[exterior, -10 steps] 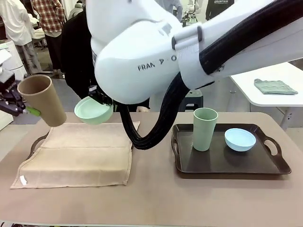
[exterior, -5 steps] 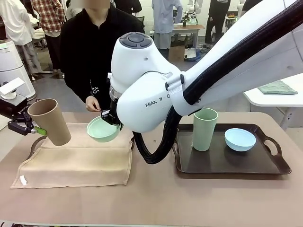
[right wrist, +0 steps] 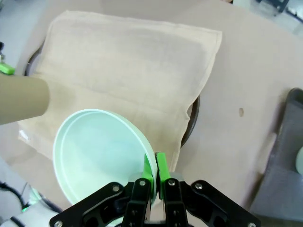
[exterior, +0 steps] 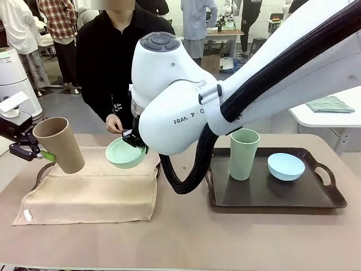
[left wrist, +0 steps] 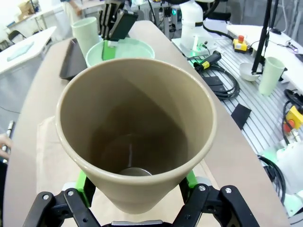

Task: Set up a tray with a mat and arrange the tableware.
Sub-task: Place the Picnic Bowl and Reusable plastic cup back onto the Handle tray in front of the human's position.

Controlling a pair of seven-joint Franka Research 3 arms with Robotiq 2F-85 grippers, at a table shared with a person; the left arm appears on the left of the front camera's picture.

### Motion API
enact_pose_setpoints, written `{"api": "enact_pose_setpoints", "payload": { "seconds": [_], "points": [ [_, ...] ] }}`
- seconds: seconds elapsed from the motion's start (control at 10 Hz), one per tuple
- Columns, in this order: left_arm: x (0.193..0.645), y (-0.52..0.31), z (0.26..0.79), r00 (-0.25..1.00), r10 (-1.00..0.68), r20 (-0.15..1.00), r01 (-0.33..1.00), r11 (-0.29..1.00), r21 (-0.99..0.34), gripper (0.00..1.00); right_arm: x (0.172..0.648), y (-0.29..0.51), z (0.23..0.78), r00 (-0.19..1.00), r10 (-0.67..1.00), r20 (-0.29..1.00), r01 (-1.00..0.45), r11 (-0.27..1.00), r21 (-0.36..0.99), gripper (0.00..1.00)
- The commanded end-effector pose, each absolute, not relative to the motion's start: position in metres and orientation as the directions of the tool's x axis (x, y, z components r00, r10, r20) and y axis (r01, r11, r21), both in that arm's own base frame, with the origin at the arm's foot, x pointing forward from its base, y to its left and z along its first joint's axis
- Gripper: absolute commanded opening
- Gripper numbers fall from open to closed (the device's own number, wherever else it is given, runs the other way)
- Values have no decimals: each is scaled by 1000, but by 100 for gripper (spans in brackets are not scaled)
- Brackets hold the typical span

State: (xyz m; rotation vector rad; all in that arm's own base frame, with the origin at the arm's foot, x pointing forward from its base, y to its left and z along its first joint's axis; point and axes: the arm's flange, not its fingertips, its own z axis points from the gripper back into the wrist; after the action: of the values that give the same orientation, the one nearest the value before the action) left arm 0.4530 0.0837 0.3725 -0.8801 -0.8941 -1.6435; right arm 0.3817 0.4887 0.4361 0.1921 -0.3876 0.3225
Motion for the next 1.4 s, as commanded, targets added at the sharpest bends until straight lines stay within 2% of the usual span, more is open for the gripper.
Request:
{"api": "enact_pose_setpoints", "payload": {
  "seconds": [0.0,0.3,1.1,1.2,1.3],
  "points": [
    [469,81,351,-207,-431,878,966,-232,114,85,404,507,406,878,290,380,-344,935,81,5],
    [489,79,327,-188,-495,848,980,-158,125,85,424,522,376,859,341,382,-393,917,64,5],
    [509,83,314,-153,-492,857,986,-130,101,85,448,530,319,868,375,325,-438,887,148,5],
    [508,83,314,-150,-484,862,987,-129,100,100,449,529,320,868,372,329,-439,885,158,25],
    [508,83,314,-150,-481,864,986,-133,97,100,449,528,323,870,368,328,-436,885,164,64]
  ]
}}
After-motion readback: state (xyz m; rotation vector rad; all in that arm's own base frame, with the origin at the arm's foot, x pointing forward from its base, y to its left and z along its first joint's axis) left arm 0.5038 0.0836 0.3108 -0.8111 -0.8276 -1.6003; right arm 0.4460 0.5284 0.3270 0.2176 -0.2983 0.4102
